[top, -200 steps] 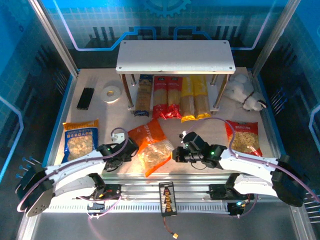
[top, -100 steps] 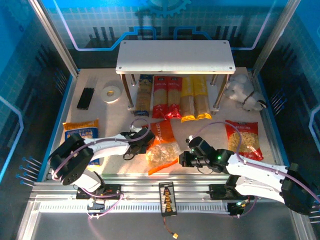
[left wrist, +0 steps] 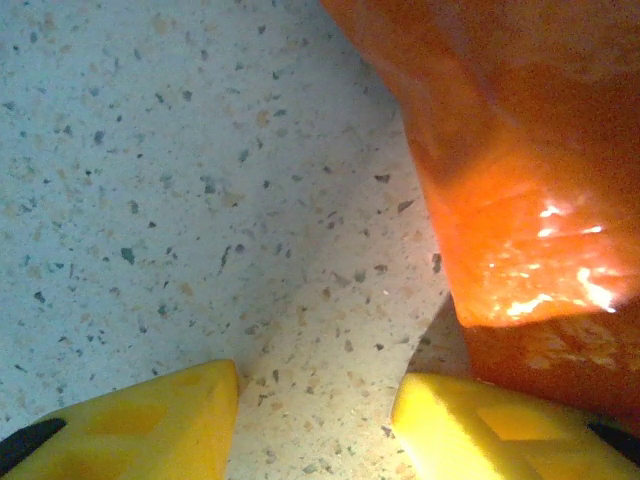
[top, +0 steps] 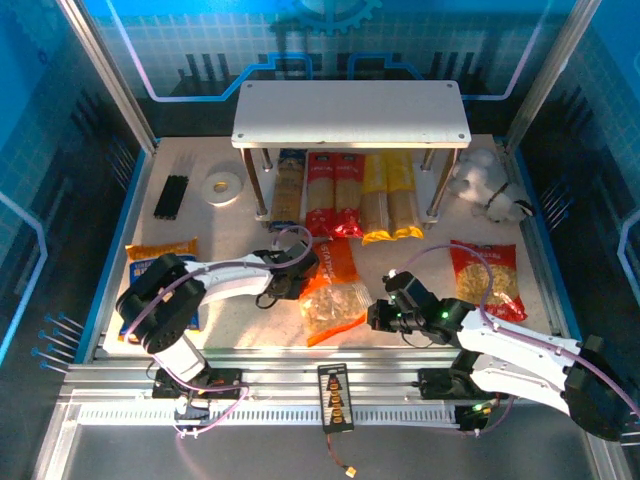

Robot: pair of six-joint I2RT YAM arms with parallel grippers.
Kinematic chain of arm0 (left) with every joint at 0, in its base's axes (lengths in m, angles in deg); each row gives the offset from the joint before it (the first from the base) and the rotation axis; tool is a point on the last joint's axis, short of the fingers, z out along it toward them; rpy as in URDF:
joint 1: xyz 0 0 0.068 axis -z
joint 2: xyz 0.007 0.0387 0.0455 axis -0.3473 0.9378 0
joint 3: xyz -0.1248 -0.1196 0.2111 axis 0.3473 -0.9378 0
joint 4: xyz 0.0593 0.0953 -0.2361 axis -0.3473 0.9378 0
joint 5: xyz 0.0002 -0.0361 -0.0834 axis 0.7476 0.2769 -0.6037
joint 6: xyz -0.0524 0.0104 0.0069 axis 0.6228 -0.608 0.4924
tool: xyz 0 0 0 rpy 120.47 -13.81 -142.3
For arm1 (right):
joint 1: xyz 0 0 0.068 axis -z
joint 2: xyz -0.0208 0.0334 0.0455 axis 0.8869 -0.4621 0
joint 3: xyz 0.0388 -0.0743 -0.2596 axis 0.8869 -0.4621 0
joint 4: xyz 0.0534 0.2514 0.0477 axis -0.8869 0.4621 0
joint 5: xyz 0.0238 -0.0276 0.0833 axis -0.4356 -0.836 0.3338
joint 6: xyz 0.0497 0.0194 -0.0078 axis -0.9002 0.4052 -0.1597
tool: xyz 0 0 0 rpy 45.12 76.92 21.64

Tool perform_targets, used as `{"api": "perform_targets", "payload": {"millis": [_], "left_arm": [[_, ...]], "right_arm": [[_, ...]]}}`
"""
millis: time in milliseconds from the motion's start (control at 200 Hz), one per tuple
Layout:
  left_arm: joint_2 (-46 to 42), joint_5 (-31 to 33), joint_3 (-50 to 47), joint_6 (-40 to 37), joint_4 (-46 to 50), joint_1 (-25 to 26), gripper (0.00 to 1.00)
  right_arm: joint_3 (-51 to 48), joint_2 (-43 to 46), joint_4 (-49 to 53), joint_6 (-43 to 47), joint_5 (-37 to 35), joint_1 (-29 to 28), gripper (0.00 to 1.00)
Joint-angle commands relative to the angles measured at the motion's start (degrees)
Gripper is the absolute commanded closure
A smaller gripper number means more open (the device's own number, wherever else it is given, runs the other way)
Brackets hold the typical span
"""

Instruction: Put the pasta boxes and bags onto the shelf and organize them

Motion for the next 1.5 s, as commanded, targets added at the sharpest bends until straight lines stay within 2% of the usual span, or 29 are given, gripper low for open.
{"api": "perform_targets", "payload": {"millis": [0,450,500,615,675,966,1006,1171,1241,1491], "left_arm": [[4.07,-4.32,3.27,-0.69,-17.20,-0.38,0.49],[7.23,-6.09,8.65,-1.56,-17.26,-0.48,0.48],[6.73,-6.10,8.29,-1.50,-16.62,-0.47,0.49],[3.34,-5.52,5.13,-0.81,-15.86,-0.53,0.48],[0.99,-5.30,3.09,-0.40,-15.41,-0.48,0.48],[-11.08,-5.13,-3.79,0.51,-8.19,-0.51,0.48],[-12.81,-4.84,-4.51,0.64,-7.32,-0.54,0.48],[-19.72,-1.40,-5.11,0.40,-1.22,-0.47,0.44],[-23.05,1.17,-4.70,0.24,2.29,-0.51,0.42],[-36.13,11.39,-2.74,1.31,16.05,-2.27,0.38]], "right_arm": [[-1.28,0.65,-0.09,-0.81,0.55,0.45,1.00],[-2.02,-0.67,-1.66,-2.06,1.34,-0.93,1.00],[-2.05,-0.29,-1.04,-1.98,0.92,-0.98,0.97],[-1.84,1.74,1.28,-1.58,-0.58,-0.63,0.96],[-1.61,2.96,3.27,-1.04,-1.37,0.02,0.99],[-1.66,12.07,14.47,2.28,-1.58,6.85,1.00],[-1.95,12.79,14.81,2.62,-0.90,7.60,0.96],[-1.94,12.29,14.33,3.77,2.17,8.61,0.59],[-0.65,11.71,15.47,4.86,2.68,8.64,0.49],[16.37,16.88,32.23,14.60,-8.04,8.48,0.45]]}}
